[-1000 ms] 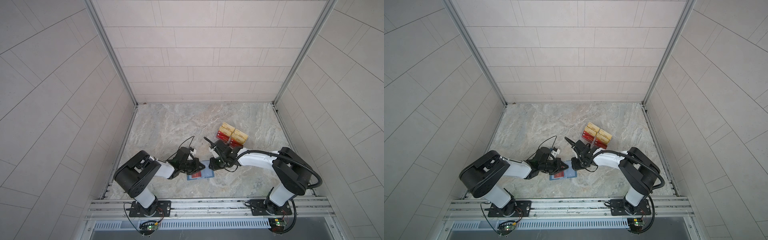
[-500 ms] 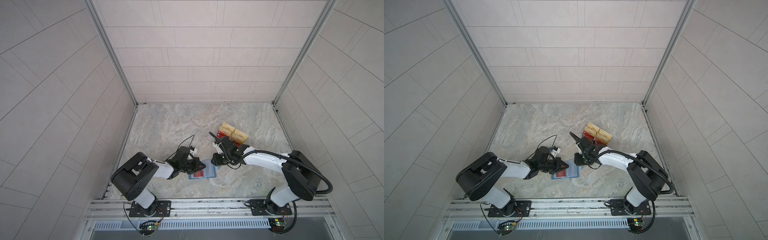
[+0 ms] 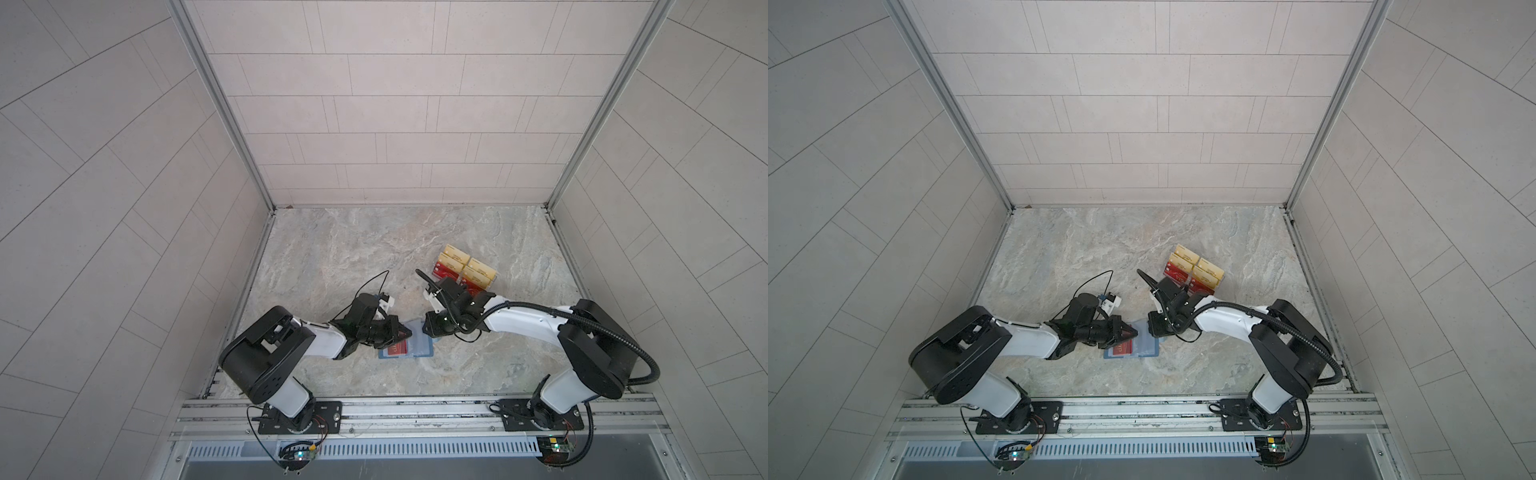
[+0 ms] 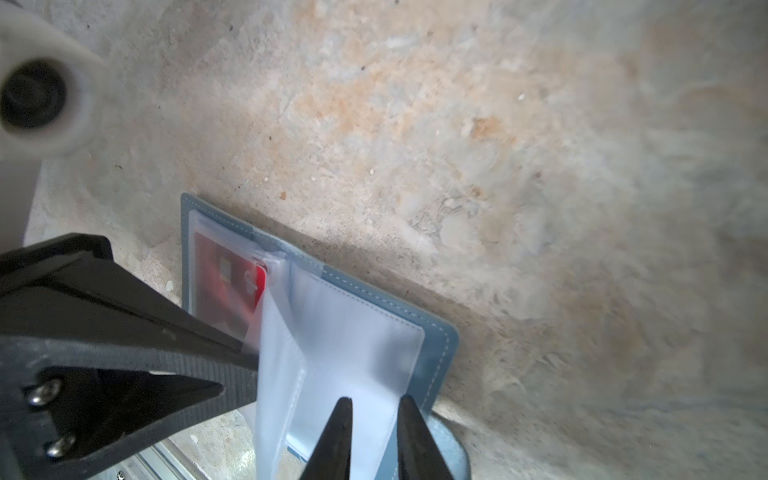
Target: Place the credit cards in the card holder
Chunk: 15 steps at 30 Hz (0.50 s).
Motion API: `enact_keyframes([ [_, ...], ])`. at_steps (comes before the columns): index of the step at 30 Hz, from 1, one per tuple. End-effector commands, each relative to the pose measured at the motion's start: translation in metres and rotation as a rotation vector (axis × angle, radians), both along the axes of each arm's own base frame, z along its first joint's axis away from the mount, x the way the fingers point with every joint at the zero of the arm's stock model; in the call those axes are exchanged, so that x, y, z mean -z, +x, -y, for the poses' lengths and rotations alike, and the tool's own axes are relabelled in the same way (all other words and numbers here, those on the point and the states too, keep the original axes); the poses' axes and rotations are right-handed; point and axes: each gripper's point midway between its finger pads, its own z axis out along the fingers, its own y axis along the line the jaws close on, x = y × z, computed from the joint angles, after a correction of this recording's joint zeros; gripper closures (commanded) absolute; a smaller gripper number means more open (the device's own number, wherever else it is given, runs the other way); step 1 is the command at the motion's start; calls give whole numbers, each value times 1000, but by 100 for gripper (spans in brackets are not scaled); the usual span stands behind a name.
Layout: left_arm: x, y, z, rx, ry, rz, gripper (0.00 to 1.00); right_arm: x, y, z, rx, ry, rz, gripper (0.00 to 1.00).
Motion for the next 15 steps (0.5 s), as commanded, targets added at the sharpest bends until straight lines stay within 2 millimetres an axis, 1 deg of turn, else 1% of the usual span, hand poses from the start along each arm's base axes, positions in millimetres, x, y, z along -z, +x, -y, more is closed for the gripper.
enact_keyframes([
  [1,-8,-2,2,19,-31,38,97,1,-3,-11,-25,15,-15,77],
  [2,-8,-3,2,19,-32,36,91,2,-4,-15,-29,25,-23,77],
  [4,-9,-3,0,13,-32,37,75,3,-4,-18,-29,39,-30,77],
  [6,-12,-4,-1,8,-34,44,64,2,-5,-20,-32,42,-28,77],
  [8,-17,-3,-2,6,-34,59,58,0,-5,-21,-32,45,-25,77],
  [10,-20,-3,-4,14,-10,72,54,-1,-5,-22,-37,47,-23,77],
  [12,-21,-4,-5,25,5,77,53,-1,-6,-23,-44,46,-27,77],
  [15,-28,-4,-8,17,-1,84,52,-2,-7,-27,-54,53,-29,77],
])
